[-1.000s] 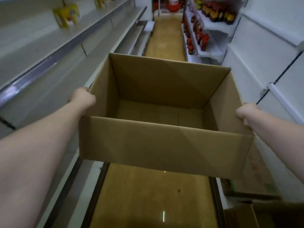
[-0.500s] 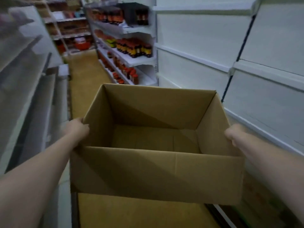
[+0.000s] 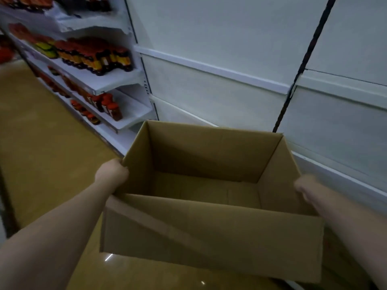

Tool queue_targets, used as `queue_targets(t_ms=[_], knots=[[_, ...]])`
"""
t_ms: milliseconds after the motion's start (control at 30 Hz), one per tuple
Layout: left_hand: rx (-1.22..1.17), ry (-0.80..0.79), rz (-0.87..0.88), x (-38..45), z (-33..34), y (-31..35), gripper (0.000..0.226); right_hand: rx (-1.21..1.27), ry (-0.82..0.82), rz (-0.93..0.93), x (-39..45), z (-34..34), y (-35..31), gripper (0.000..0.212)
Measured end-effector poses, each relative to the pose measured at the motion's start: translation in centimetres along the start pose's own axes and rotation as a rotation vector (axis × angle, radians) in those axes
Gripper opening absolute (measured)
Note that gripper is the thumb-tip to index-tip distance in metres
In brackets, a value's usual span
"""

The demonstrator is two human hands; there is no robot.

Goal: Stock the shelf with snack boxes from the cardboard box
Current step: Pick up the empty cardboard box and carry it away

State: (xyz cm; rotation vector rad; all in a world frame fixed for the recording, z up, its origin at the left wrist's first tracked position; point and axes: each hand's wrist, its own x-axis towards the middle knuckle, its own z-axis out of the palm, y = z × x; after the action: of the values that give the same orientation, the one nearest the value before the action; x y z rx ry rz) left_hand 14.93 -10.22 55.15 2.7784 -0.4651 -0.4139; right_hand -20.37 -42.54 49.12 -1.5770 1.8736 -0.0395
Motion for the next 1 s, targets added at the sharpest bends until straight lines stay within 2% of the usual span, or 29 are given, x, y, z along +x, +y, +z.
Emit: queue_targets(t_ms=[133, 200, 300, 433, 733, 900, 1000], knots=[[0.040, -0.085, 0.088, 8.8, 2.6, 2.2, 0.013, 0.023, 0.018, 0.116, 2.3, 2.6, -1.3, 0.025], [0.065, -0.160, 0.127, 13.2, 4.4, 3.1, 0.017, 0.033, 0.009, 0.168, 3.0, 4.8, -1.6, 0.034], [0.123, -0.262, 0.185, 19.1, 7.8, 3.0, 0.030, -0.024, 0.103, 0.222, 2.8, 8.6, -1.8, 0.037], [0.148, -0.314, 0.201, 24.8, 10.5, 2.3, 0.027, 0.000, 0.112, 0.317, 1.6, 13.3, -2.3, 0.053], [0.237, -0.384, 0.235, 30.3, 13.0, 2.3, 0.025, 0.039, 0.121, 0.479, 0.3, 19.1, -2.5, 0.061], [0.288, -0.405, 0.208, 30.7, 13.1, 0.8, 0.040, 0.021, 0.023, 0.533, -1.1, 21.1, -1.8, 0.054], [0.299, -0.445, 0.184, 30.8, 13.3, 0.5, 0.039, 0.054, -0.051, 0.578, -1.4, 21.8, -1.4, 0.055]])
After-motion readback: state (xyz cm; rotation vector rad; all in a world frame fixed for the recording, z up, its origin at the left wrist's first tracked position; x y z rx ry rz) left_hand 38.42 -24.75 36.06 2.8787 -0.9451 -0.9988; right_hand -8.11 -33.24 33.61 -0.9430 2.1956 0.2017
